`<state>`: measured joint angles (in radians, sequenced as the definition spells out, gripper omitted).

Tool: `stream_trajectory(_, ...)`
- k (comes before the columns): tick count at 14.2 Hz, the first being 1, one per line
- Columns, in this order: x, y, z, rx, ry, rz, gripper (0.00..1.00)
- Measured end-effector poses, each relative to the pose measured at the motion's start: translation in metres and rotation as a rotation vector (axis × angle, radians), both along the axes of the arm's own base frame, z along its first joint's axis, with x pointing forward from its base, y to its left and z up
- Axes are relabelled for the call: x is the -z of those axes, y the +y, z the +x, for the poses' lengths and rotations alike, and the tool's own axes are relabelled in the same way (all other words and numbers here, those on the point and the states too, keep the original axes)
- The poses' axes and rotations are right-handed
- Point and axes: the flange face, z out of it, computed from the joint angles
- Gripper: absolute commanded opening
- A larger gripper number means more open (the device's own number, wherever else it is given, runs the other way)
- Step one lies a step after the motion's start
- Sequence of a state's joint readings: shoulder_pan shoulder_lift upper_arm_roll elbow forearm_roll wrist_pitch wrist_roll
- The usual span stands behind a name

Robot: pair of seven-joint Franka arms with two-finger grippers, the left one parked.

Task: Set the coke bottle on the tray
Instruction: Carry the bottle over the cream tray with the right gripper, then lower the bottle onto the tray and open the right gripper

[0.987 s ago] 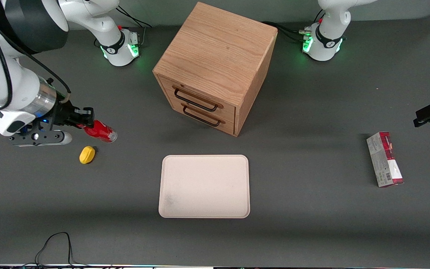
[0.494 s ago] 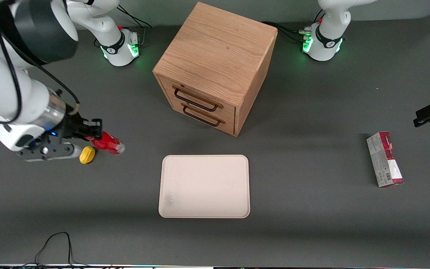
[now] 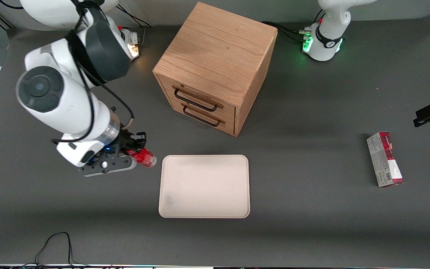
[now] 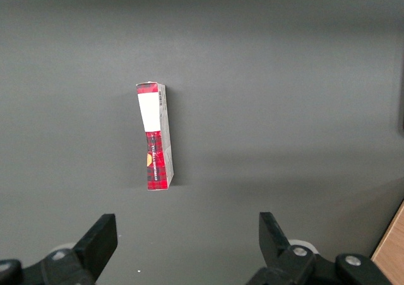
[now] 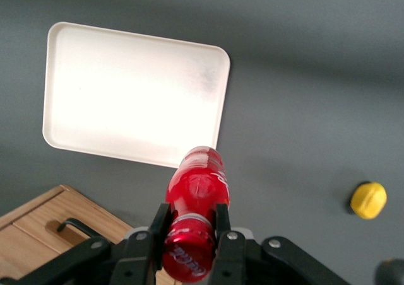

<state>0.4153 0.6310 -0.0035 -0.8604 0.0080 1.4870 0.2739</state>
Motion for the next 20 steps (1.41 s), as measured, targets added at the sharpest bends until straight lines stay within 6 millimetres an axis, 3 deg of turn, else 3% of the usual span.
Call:
stream_trajectory(3, 0.032, 0.007, 0.018, 0.002, -0.029, 0.012, 0.00)
stream_trajectory(7, 0.097, 0.015, 0.046, 0.007, -0.055, 0.023, 0.00)
stream_trajectory(13, 0.185, 0.022, 0.069, 0.011, -0.071, 0.028, 0.00)
stream_trajectory(18, 0.217, 0.023, 0.073, 0.013, -0.059, 0.022, 0.01)
stream_trajectory(20, 0.220, 0.021, 0.072, 0.014, -0.054, 0.020, 0.59)
